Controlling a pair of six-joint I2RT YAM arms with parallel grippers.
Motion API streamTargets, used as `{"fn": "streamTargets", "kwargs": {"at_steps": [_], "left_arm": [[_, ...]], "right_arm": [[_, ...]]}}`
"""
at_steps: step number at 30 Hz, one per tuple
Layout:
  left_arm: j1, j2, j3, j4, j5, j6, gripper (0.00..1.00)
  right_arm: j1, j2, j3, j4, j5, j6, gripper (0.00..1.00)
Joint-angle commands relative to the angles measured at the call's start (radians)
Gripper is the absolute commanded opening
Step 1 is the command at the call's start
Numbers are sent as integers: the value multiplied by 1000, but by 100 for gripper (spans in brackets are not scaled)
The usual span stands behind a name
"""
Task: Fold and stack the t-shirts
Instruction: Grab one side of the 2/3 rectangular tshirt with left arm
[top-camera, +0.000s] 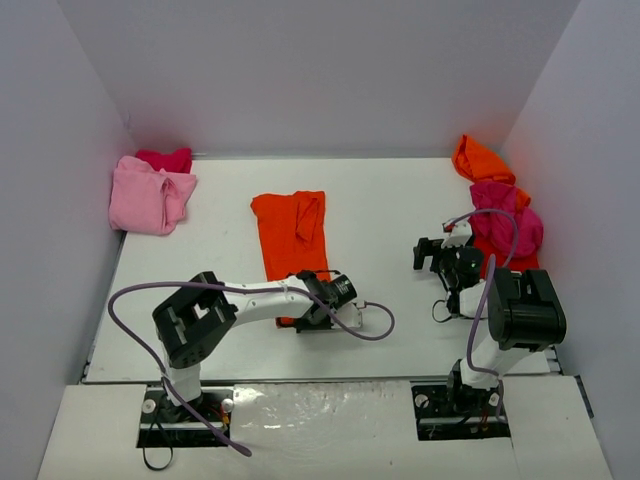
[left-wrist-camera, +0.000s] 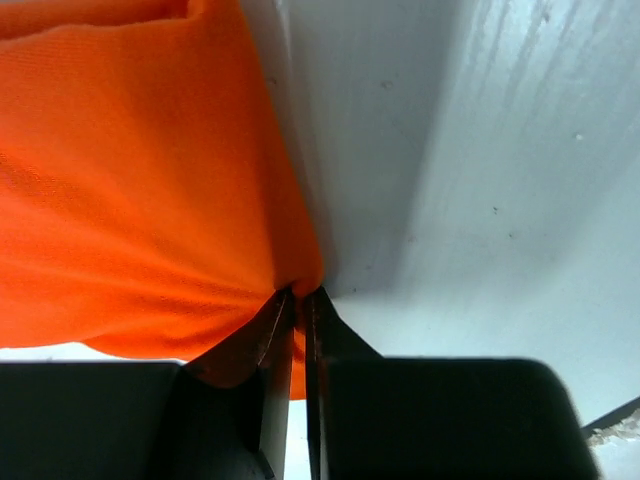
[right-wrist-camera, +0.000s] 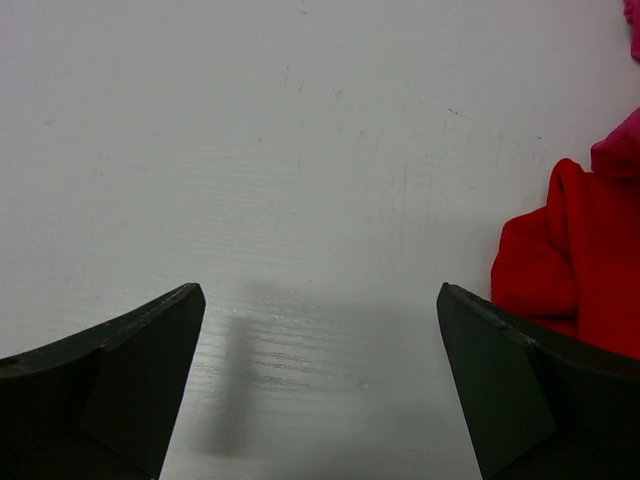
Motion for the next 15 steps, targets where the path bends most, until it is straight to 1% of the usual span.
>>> {"fn": "streamTargets", "kwargs": {"at_steps": [1,4,6,8,11,15], "left_arm": [[2,102,-35,150,99,-13,0],[-7,71,-14,72,168,6,0],[-29,21,46,-28,230,20,0],[-67,-29,92,-165,291,35,0],[-121,-96,159,-281,323,45,0],[-135,-119,212,-379,342,52,0]], "right_arm": [[8,-24,23,182,11,-17,100],[7,-25,23,182,11,-17,100],[7,-24,23,182,12,-17,100],[8,-24,23,182,12,-17,100],[7,-24,23,182,12,-17,100],[8,-24,23,182,11,-17,100]]}}
